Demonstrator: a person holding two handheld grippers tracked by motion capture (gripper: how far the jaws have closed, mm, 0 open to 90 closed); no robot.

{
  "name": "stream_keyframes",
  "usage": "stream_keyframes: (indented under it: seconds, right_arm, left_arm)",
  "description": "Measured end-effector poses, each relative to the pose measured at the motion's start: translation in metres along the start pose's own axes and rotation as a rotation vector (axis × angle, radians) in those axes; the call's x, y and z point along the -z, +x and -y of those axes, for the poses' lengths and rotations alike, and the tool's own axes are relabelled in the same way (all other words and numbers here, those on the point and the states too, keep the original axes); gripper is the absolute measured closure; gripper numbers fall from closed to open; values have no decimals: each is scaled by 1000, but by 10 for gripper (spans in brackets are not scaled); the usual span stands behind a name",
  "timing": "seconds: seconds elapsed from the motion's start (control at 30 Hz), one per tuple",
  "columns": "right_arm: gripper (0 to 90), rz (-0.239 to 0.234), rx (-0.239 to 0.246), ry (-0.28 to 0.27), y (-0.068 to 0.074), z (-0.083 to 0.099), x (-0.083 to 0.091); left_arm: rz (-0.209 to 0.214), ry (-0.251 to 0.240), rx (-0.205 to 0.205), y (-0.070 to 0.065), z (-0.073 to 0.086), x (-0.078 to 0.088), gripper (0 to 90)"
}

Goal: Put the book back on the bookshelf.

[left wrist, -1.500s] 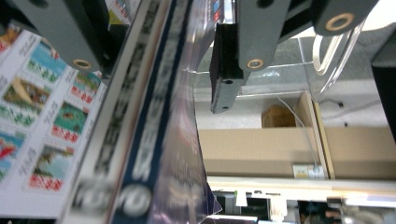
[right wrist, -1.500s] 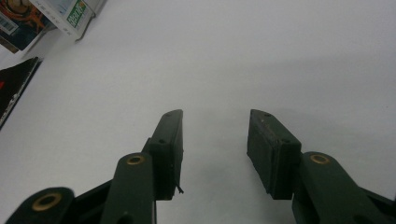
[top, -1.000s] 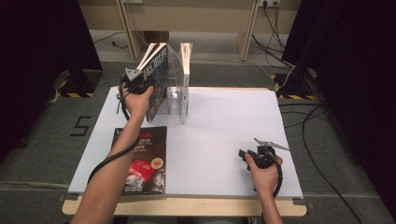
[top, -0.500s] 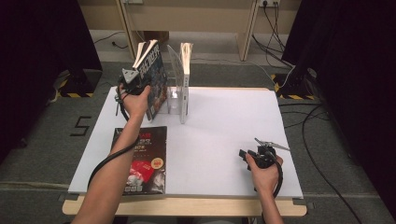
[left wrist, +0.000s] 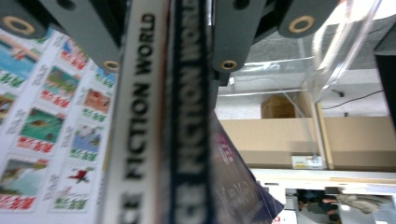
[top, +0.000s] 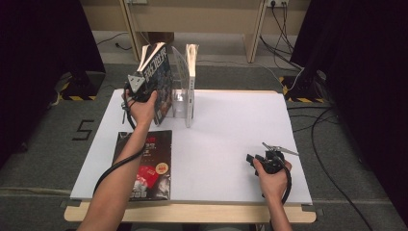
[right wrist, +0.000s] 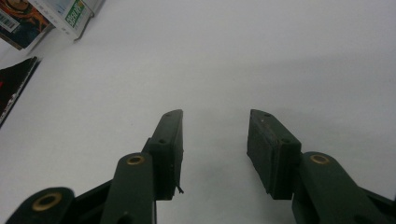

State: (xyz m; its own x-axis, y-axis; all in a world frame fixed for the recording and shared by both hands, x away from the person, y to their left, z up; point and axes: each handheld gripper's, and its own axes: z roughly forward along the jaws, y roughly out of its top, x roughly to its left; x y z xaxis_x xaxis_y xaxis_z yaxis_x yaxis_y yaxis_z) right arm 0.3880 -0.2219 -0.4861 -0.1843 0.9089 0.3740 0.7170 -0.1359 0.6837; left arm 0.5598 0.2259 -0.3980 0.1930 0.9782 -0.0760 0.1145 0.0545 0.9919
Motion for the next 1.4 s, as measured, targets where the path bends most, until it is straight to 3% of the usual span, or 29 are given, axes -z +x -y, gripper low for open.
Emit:
stream_keyframes:
  seconds: [0.07,0.13,0.27,0.57,1.07,1.1,1.13,1.23,1.33,1.37,1.4]
  right_arm:
    - [562,0,-10,6,2,0,0]
    - [562,-2,-10,5,2,0,0]
    - [561,2,-1,5,3,1,-2]
    - [561,-2,-11,8,5,1,-2]
    - [561,-2,4,5,5,1,-2]
    - [561,-1,5,5,5,1,-2]
    - [561,-2,-7,7,6,1,-2]
    - [561,1,6,8,5,1,-2]
    - [561,-2,-2,12,6,1,-3]
    - [561,-1,-2,9,5,1,-3]
    - [561,0,0,9,5,1,-3]
  left_arm:
    - [-10,16,-28,2,0,2,684]
    - [-12,43,-24,4,-1,5,634]
    - [-3,61,-47,10,0,10,637]
    - [17,79,-55,8,-2,21,582]
    - [47,128,5,15,-1,38,554]
    - [41,131,1,16,-1,38,569]
    - [28,138,-13,17,-3,37,662]
    - [38,143,-19,16,-6,35,694]
    - [59,146,-71,12,-9,32,714]
    - [70,139,-135,8,-10,31,731]
    - [86,133,-159,7,-10,31,735]
